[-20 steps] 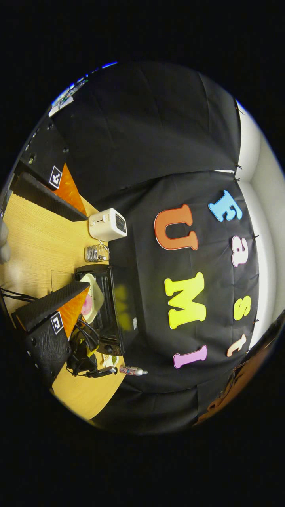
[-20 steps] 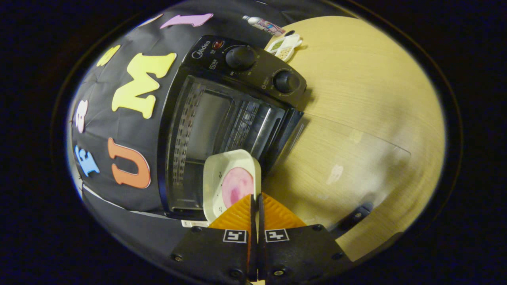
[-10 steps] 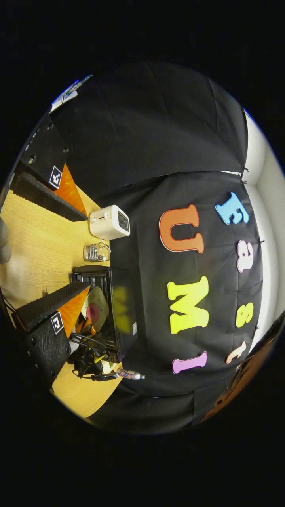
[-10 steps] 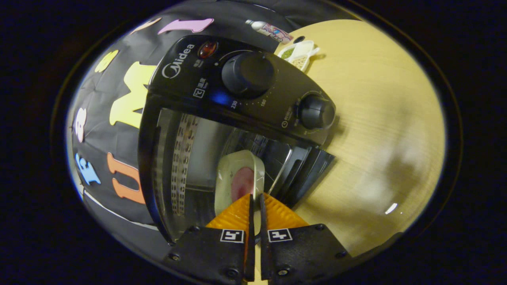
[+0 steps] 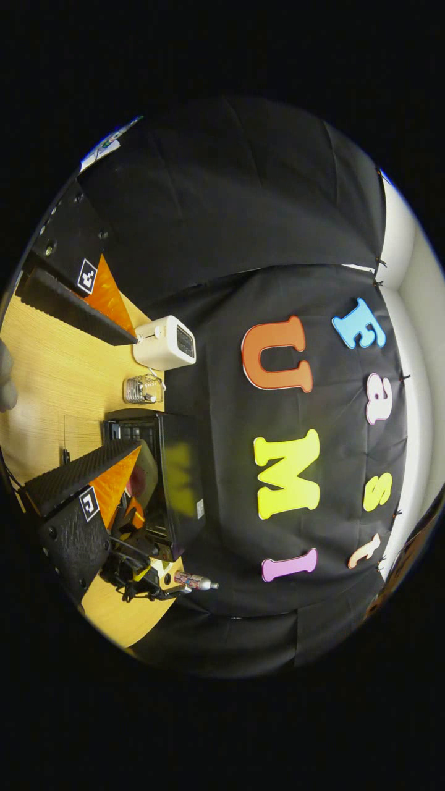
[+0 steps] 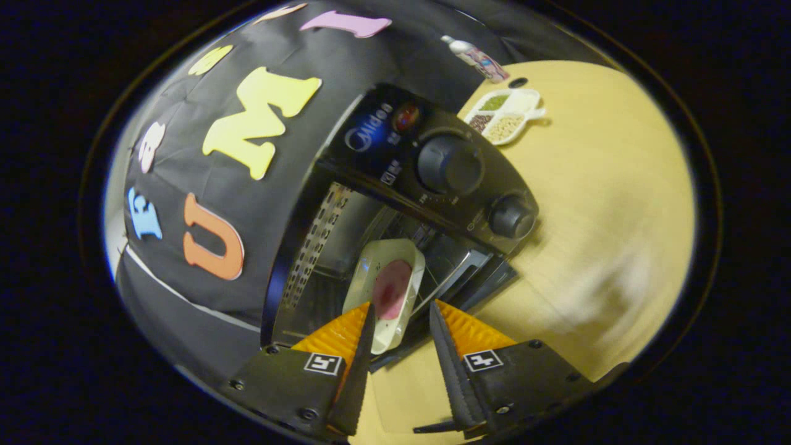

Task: Open the electric oven with the left hand, put the food in, and close the electric oven.

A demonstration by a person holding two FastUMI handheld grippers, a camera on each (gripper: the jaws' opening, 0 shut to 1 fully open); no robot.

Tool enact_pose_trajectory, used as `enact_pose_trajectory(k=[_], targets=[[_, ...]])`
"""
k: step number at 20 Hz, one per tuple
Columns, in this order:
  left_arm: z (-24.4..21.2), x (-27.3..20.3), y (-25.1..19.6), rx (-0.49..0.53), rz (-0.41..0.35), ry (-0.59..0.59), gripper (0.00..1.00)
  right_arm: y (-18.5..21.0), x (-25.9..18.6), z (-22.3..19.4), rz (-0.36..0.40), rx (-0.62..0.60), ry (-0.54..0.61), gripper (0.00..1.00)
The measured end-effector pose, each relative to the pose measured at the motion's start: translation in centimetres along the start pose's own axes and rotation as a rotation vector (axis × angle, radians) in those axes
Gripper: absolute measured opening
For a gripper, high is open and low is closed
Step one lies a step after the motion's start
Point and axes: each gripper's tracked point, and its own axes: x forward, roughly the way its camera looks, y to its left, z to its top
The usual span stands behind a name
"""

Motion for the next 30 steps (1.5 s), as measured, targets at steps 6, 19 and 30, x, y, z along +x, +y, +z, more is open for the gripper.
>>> enact_pose_trajectory(k=[6,19,30], targets=[[2.1,-2.1,0.0,-0.011,-0.011,-0.040,0.97,-0.4,-10.7,3.9,-0.076,-0.365,-0.009,0.83],[0.8,-4.9,-5.1,-0.025,-0.142,-0.096,0.96,2.8,-32.8,15.8,-0.143,-0.909,-0.369,0.96],[-2.8,-4.7,-11.1,-0.004,-0.149,-0.024,0.96,-0.8,-38.7,21.7,-0.168,-0.966,-0.411,0.99]])
